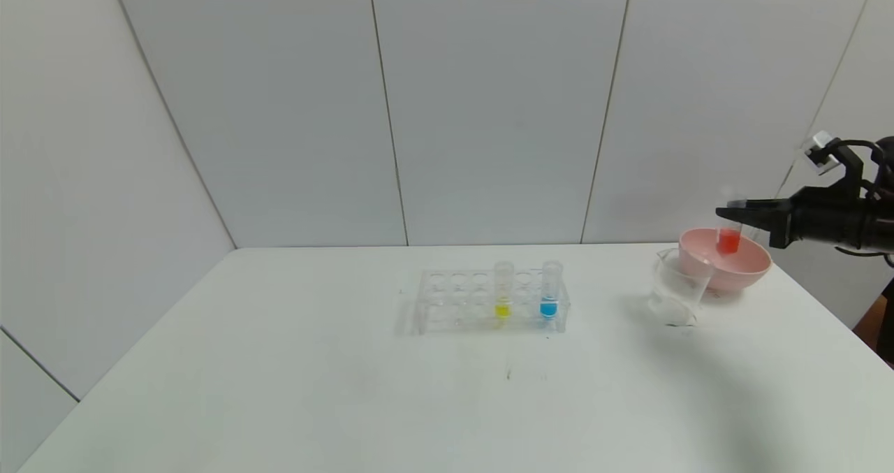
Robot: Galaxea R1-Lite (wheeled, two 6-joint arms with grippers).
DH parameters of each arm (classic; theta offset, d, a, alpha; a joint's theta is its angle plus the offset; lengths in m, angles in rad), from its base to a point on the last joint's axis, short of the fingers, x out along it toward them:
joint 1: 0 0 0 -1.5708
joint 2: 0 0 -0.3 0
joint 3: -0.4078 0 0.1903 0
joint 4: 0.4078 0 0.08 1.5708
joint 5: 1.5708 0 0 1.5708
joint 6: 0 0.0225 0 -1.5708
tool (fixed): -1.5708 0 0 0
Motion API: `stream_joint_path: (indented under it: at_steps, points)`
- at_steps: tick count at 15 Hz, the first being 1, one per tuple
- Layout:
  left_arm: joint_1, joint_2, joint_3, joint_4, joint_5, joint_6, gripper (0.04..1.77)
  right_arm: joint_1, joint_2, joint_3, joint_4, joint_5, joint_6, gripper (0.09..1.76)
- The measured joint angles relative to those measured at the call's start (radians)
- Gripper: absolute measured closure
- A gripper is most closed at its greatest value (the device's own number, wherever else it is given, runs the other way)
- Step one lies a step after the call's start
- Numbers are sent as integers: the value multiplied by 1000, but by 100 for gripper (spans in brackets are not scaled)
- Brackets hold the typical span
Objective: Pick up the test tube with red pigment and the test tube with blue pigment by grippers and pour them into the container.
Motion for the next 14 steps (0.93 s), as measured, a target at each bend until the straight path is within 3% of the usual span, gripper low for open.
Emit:
stream_joint_path:
  at_steps: [2, 3, 7, 11, 14]
  points:
    - [0, 0, 0, 0, 0, 0, 5, 27, 5, -117, 222, -60, -103, 136]
    - [0, 0, 0, 0, 0, 0, 5, 34, 9, -170, 330, -101, -214, 136]
    - [0, 0, 0, 0, 0, 0, 5, 30, 37, -309, 539, -160, -535, 136]
    - [0, 0, 0, 0, 0, 0, 5, 13, 75, -443, 822, -200, -705, 136]
    - [0, 0, 0, 0, 0, 0, 5, 15, 98, -539, 950, -236, -784, 136]
